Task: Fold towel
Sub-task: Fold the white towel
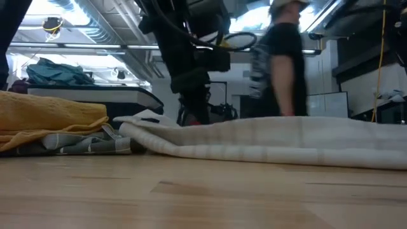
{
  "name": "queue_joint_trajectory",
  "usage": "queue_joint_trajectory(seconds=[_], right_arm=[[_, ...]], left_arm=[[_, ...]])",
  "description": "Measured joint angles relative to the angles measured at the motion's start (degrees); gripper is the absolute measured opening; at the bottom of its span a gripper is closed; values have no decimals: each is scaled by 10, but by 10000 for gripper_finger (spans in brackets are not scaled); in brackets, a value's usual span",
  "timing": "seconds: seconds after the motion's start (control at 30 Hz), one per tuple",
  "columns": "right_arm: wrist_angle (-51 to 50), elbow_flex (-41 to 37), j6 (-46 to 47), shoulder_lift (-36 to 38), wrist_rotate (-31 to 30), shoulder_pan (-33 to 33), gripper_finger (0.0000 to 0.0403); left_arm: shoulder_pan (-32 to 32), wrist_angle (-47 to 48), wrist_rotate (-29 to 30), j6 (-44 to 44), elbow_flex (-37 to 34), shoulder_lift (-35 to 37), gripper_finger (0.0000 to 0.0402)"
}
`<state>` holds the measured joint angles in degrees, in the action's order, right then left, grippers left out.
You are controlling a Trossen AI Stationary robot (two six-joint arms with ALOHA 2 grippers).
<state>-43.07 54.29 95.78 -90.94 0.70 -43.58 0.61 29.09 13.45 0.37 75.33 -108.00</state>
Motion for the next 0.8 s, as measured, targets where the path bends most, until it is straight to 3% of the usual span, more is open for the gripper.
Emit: queue_joint_trajectory(seconds=[0.2,0.33,0.8], right_arm=[[5,22,2,0,-114,-20,6],[4,32,2,0,-164,-27,7],[-19,32,-5,0,-160,-9,23]], left_arm=[[18,4,-68,-3,0,-22,1],[36,-1,-72,15,0,-22,3],[37,-11,-68,40,0,-22,7]])
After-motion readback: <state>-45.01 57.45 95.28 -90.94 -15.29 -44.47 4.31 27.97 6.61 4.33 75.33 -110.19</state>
